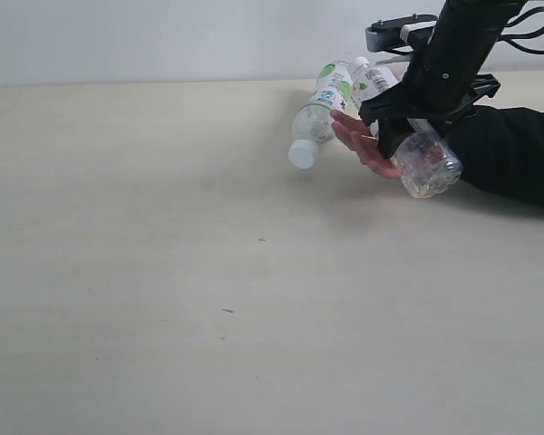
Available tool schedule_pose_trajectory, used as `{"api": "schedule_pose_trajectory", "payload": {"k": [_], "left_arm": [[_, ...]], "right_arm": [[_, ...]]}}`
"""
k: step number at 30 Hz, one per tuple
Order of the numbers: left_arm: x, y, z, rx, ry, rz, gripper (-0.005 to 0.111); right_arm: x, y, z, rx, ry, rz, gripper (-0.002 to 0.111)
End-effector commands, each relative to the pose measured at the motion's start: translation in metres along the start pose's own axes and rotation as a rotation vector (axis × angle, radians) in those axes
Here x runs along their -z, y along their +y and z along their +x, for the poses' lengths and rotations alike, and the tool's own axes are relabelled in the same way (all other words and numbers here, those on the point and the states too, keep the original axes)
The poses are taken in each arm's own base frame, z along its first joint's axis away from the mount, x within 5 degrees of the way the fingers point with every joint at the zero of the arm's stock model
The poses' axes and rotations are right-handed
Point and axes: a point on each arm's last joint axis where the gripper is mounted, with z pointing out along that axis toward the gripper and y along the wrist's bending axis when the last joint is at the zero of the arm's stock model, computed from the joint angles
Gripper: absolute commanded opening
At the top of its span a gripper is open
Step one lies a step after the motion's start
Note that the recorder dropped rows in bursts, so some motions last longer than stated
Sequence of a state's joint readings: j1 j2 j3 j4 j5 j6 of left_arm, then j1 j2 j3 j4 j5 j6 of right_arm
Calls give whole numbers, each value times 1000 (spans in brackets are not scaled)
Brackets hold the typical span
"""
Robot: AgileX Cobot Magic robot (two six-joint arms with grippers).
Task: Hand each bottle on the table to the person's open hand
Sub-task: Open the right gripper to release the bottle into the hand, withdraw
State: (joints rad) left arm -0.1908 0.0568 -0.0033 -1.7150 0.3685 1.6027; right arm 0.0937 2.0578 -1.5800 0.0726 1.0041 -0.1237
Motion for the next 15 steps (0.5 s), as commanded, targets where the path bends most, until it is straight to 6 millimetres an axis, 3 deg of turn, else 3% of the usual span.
{"api": "schedule_pose_trajectory", "payload": {"k": [1,5,11,15], "left_arm": [[0,-1,1,9,-1,6,0],[0,-1,1,9,-1,6,0],[0,-1,1,9,-1,6,0],[0,-1,1,9,-1,6,0]], "right_arm": [[0,-2,-2,3,-9,2,3],[0,-1,-2,2,-10,0,20],[0,-1,-2,4,-12,0,63],[0,-1,-2,7,-11,6,77]]}}
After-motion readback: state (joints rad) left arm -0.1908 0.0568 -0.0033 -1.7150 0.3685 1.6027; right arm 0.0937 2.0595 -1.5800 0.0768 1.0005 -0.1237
